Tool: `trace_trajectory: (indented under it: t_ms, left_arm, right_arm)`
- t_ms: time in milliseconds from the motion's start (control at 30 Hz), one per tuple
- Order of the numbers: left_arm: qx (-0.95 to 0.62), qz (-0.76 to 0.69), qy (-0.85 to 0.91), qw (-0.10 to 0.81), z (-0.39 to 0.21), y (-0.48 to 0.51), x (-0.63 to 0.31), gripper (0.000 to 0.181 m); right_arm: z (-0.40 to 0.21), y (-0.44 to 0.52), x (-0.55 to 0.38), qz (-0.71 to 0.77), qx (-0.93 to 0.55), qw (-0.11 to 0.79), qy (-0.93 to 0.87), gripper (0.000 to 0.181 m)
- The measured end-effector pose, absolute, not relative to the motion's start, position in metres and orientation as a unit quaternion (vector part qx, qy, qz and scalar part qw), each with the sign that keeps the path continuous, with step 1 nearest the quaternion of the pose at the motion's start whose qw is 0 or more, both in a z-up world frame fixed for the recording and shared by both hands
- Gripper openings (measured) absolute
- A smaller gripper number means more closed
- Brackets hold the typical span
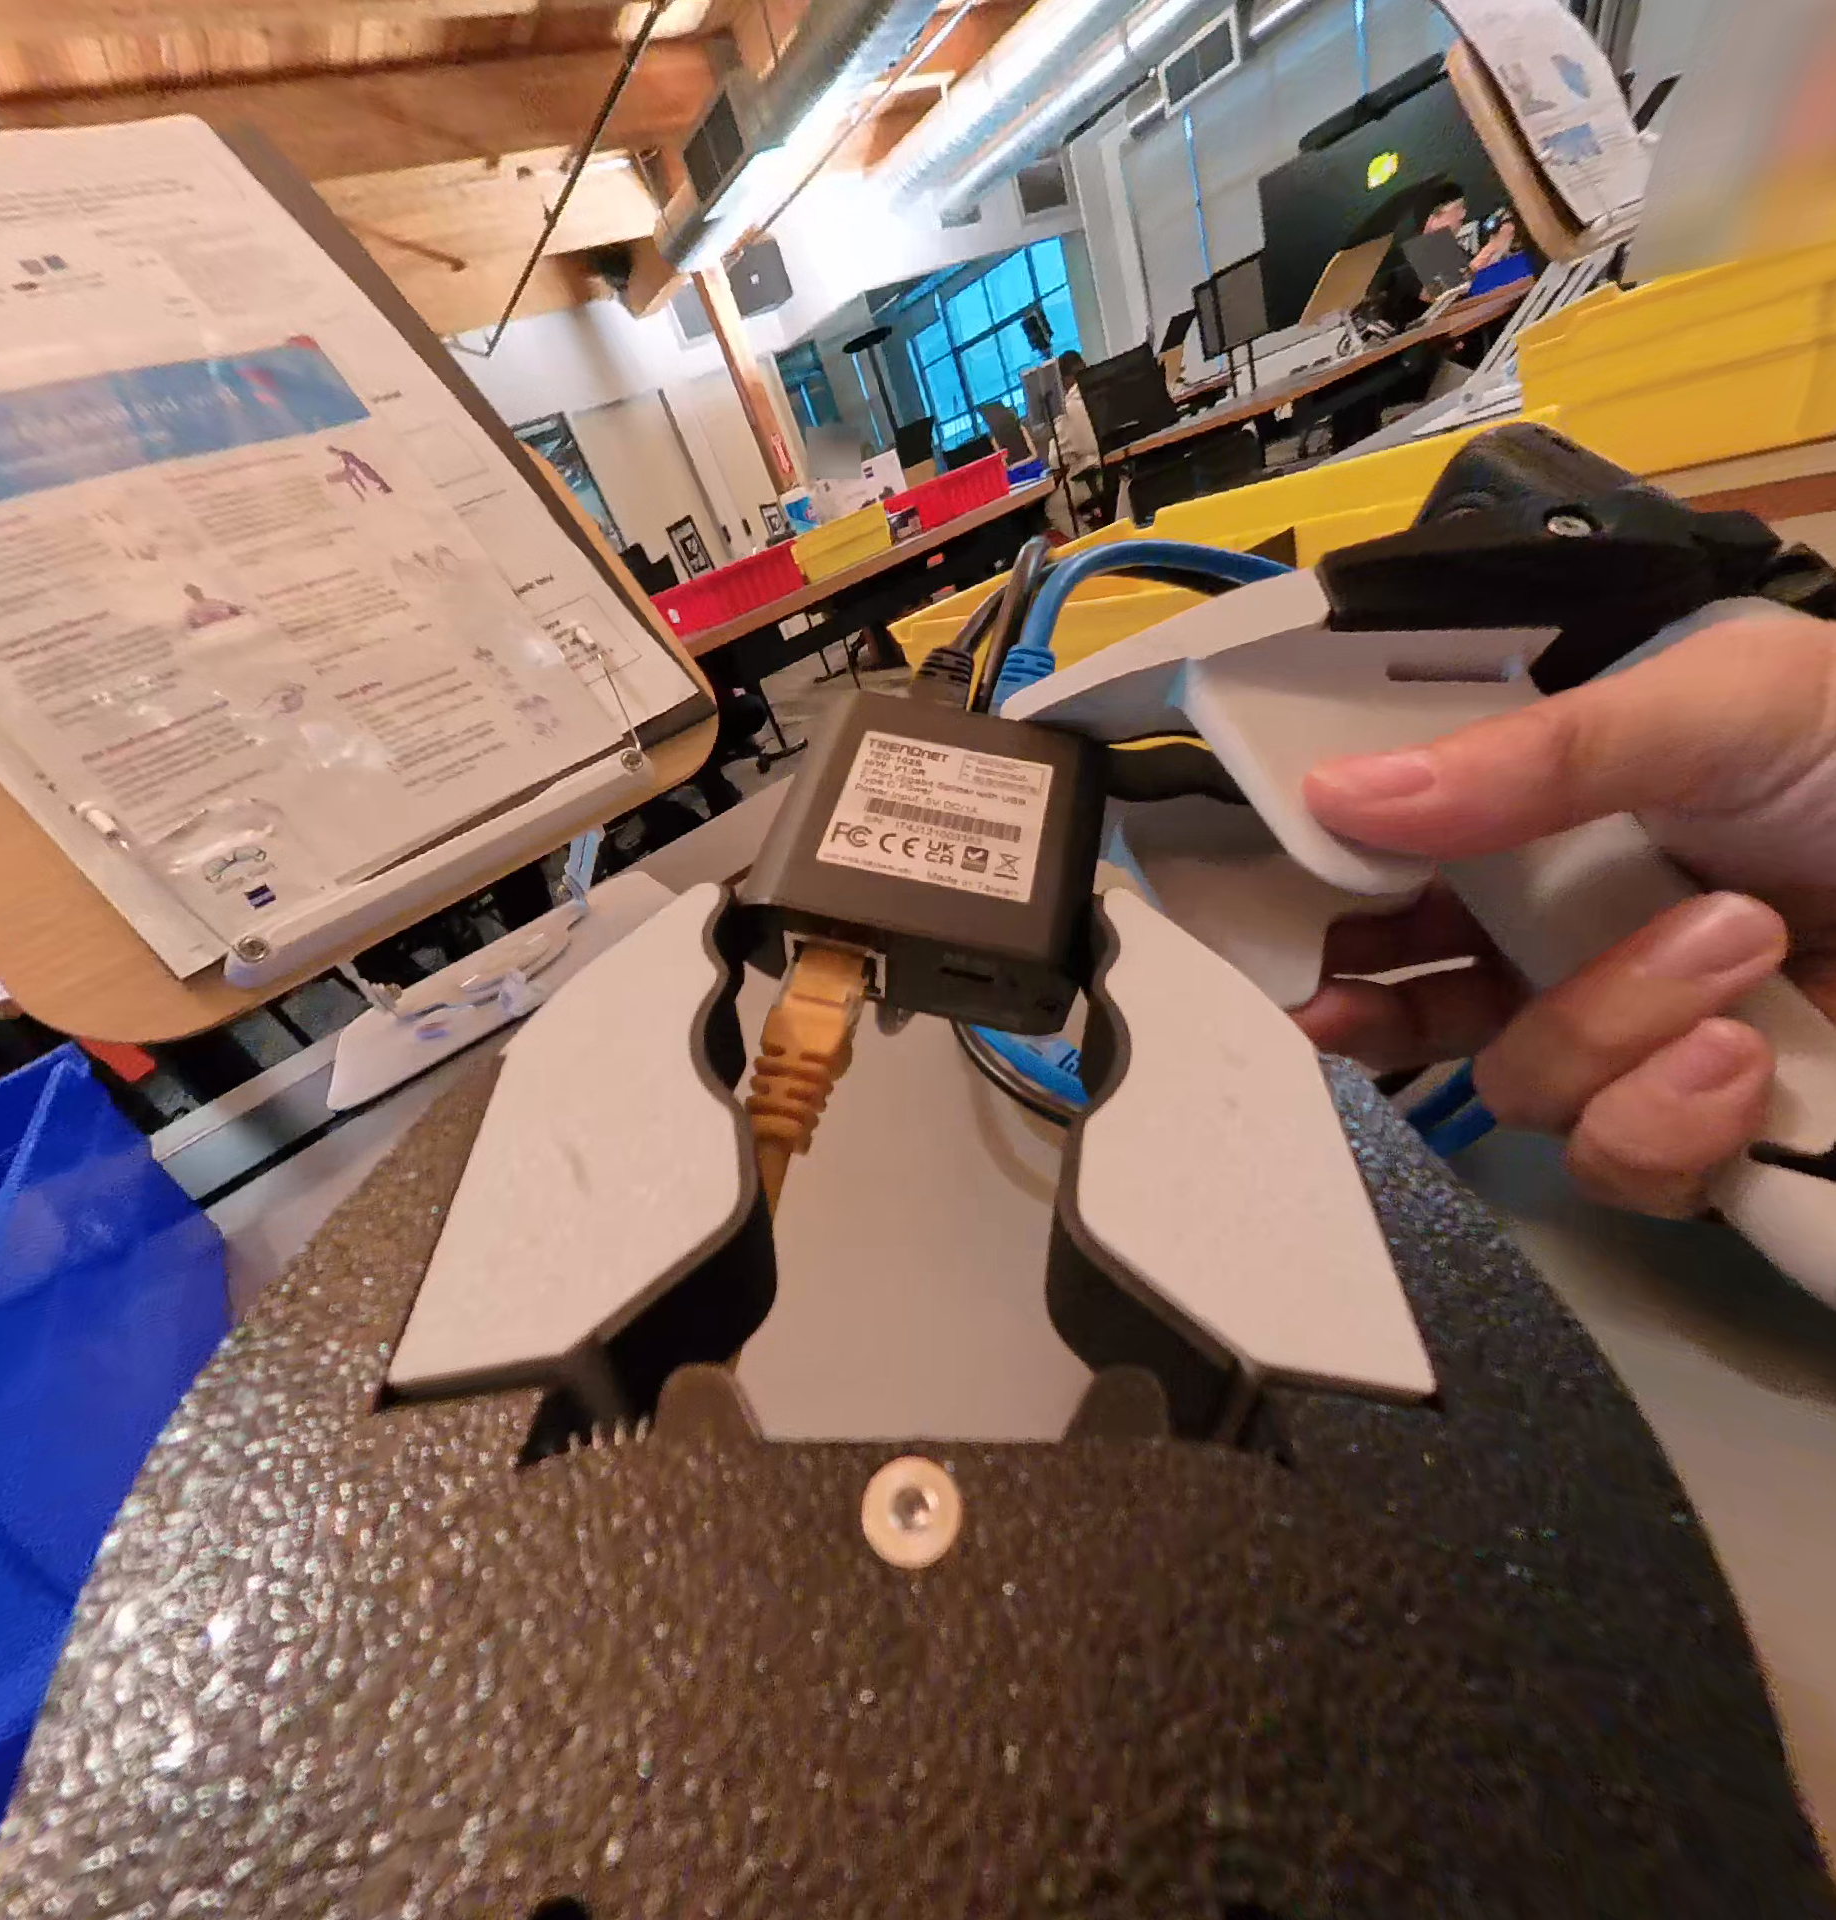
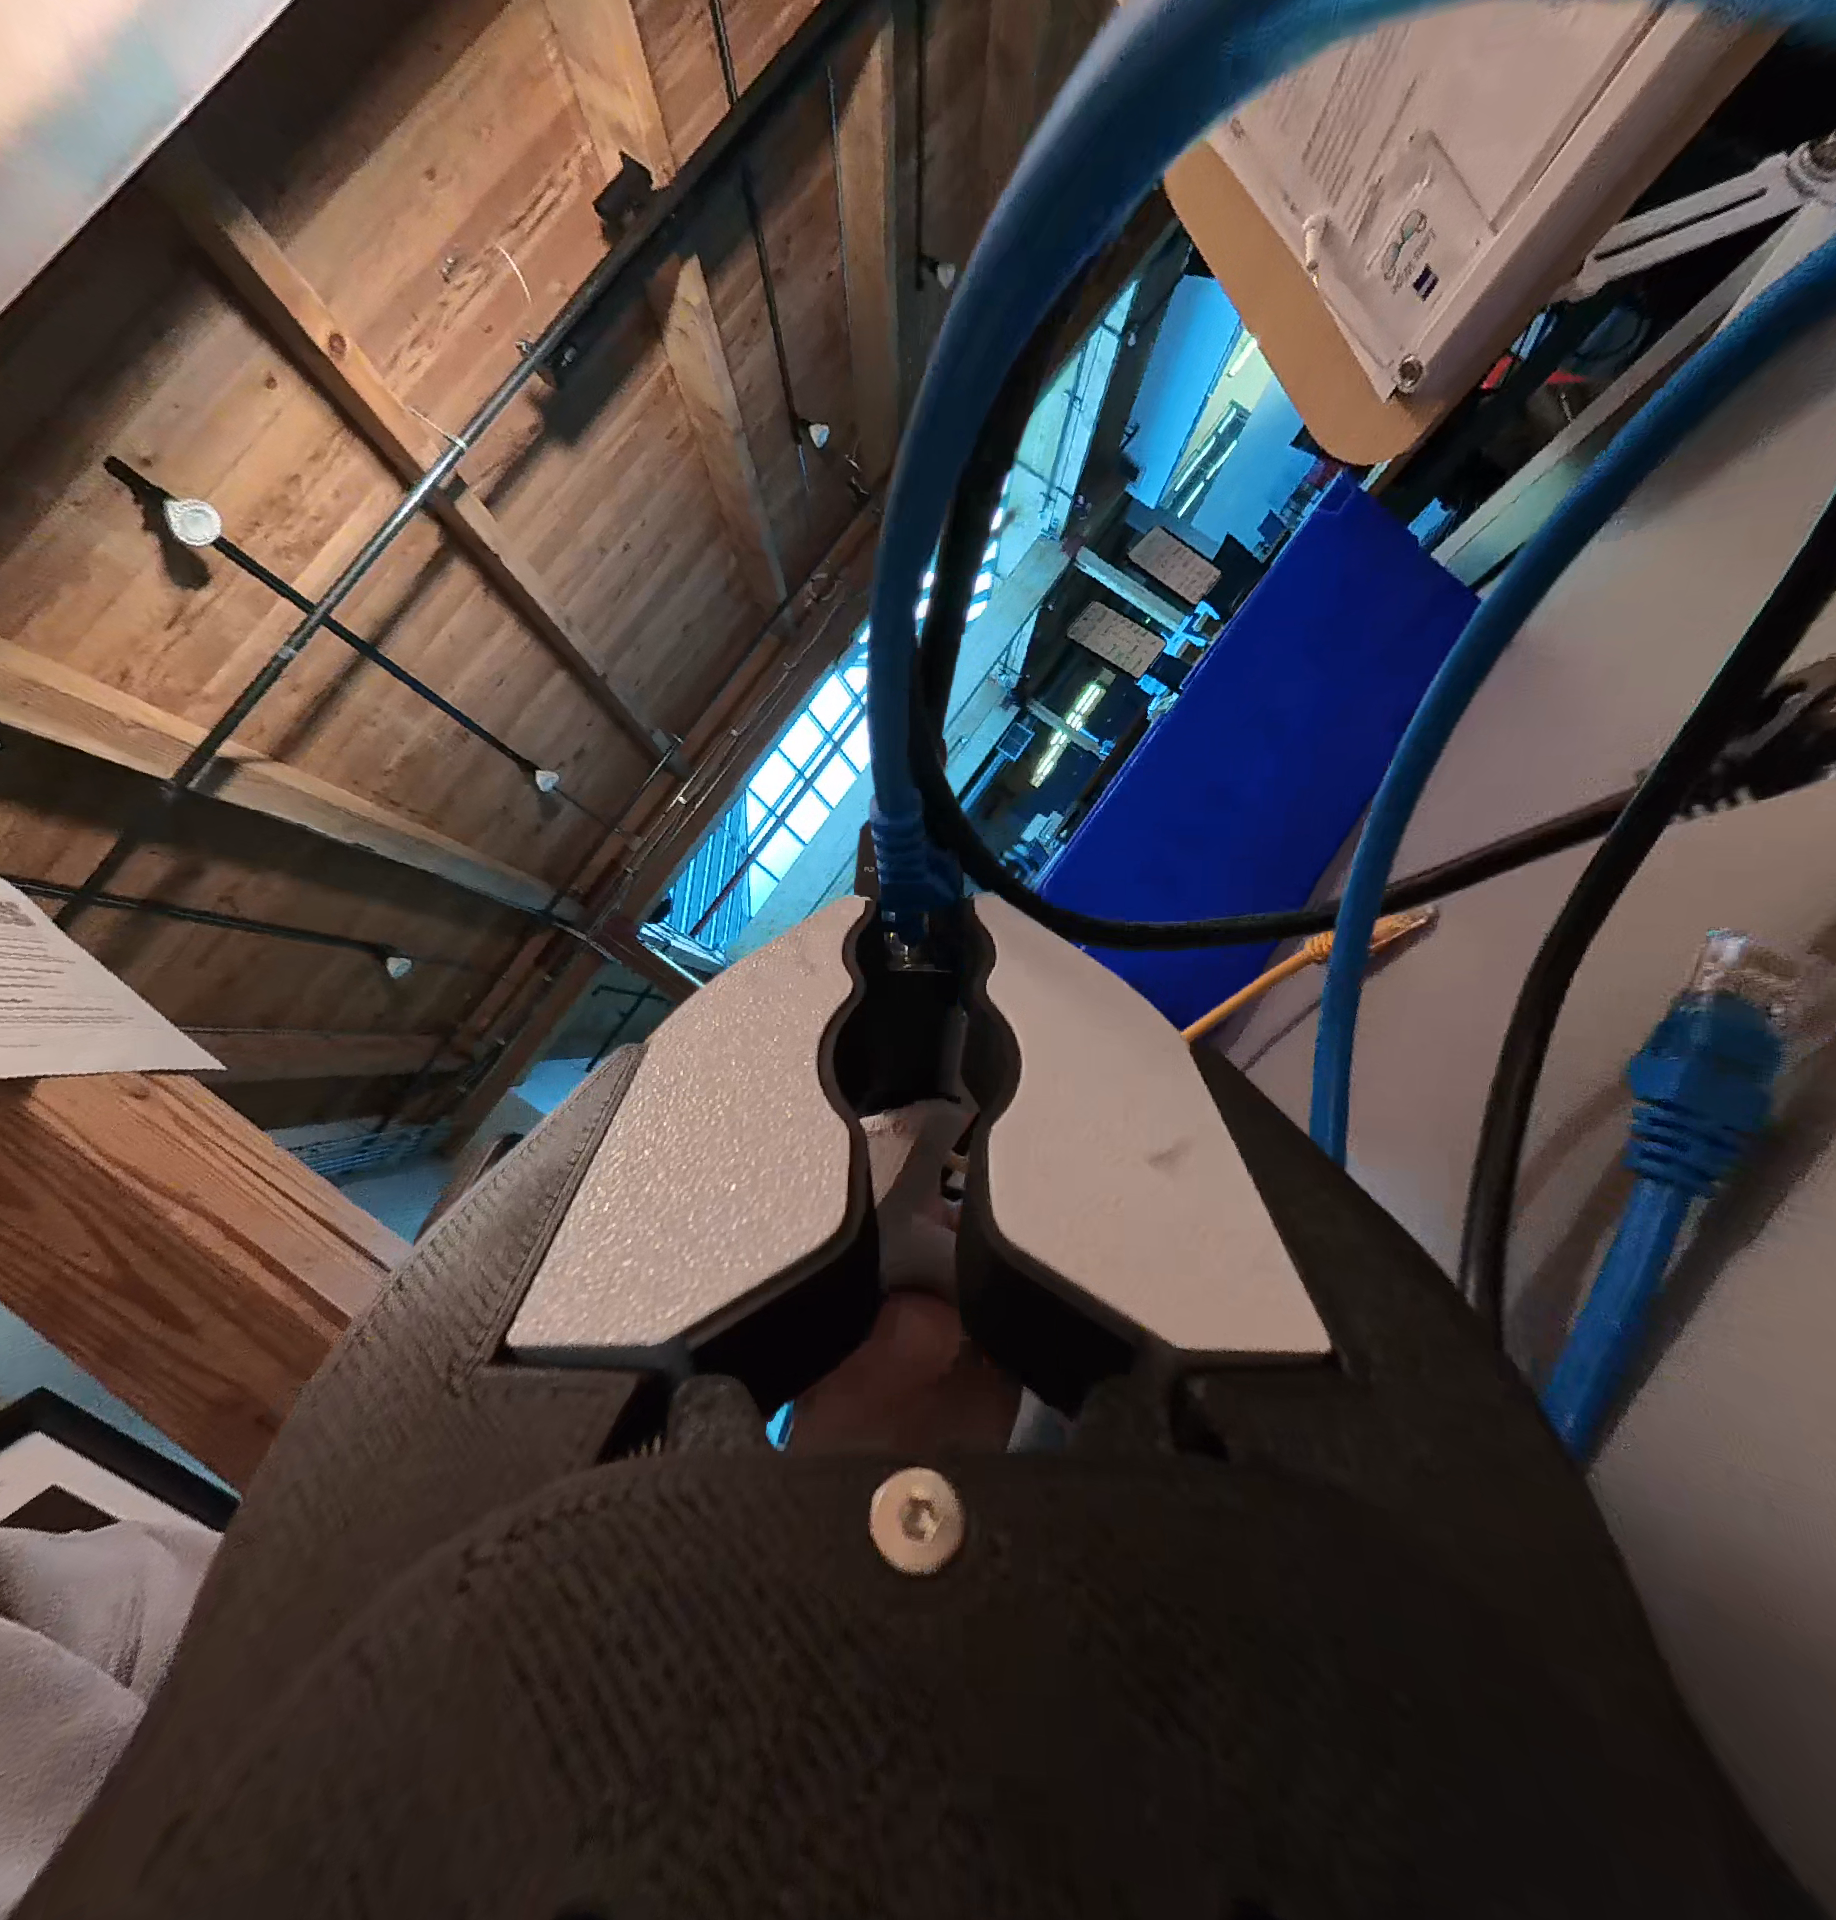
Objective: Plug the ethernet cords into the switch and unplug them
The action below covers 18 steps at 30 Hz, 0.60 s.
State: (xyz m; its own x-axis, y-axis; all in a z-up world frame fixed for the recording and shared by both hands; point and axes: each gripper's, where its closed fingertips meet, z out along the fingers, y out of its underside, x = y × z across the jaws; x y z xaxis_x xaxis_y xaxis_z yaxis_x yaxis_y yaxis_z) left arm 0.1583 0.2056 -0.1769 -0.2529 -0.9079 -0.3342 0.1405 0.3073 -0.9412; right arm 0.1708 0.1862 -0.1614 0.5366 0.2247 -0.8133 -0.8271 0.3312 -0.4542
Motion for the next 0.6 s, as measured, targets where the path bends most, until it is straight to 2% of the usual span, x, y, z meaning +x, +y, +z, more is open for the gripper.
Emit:
trace_trajectory:
  t_ms: [167, 433, 533, 600]
  left_arm:
    - [-0.274, -0.502, 0.616, 0.542, -0.1727, 0.2037, 0.1548, 0.062]
    - [-0.312, -0.507, 0.624, 0.506, -0.1768, 0.2036, 0.1578, 0.062]
    - [-0.32, -0.505, 0.623, 0.504, -0.1786, 0.2041, 0.1589, 0.062]
    - [-0.32, -0.504, 0.623, 0.505, -0.1776, 0.2037, 0.1586, 0.061]
  right_arm:
    - [-0.1614, 0.1914, 0.1621, 0.356, -0.491, 0.733, 0.309, 0.013]
    - [-0.1648, 0.1911, 0.1677, 0.339, -0.479, 0.736, 0.338, 0.013]
    - [-0.1643, 0.1905, 0.1695, 0.32, -0.478, 0.74, 0.349, 0.02]
    - [-0.1645, 0.1901, 0.1704, 0.333, -0.463, 0.74, 0.357, 0.016]
